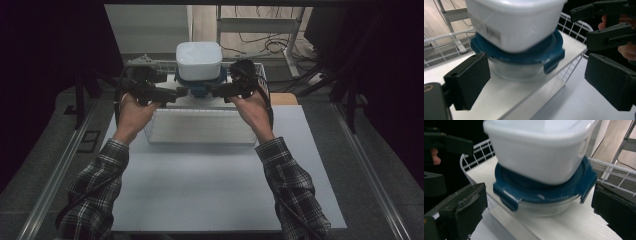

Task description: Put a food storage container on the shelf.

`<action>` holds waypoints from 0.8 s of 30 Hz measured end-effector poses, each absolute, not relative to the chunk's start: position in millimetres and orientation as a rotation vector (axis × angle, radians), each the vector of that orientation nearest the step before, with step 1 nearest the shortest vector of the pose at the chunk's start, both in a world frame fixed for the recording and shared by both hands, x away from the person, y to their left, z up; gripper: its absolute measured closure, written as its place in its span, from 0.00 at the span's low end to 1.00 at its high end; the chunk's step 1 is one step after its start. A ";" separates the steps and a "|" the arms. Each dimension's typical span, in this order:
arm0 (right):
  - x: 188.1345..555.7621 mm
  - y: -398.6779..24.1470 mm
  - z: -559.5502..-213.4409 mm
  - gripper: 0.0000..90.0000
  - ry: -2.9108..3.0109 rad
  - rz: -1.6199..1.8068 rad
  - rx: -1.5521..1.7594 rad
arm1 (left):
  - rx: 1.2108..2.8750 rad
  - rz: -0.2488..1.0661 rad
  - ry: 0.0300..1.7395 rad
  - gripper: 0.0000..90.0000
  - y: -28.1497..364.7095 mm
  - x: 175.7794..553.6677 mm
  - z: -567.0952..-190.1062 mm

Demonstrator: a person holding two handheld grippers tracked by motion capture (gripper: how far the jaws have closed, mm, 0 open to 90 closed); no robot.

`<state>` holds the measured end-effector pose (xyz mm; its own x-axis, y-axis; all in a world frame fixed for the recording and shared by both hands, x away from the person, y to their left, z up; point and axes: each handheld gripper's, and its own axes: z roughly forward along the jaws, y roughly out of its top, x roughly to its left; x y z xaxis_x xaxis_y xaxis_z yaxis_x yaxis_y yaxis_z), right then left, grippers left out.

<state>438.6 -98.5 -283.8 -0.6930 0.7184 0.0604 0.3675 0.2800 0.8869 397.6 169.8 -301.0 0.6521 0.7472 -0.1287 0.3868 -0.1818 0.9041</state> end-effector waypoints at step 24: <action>402.7 -105.2 -331.8 0.00 2.285 1.405 0.896 | 1.815 0.445 0.828 0.02 165.9 362.0 -356.3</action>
<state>402.7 -105.2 -331.8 -0.7555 0.6525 0.0584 0.3464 0.3223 0.8810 362.0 165.9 -356.3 0.6923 0.7173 -0.0794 0.3298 -0.2166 0.9189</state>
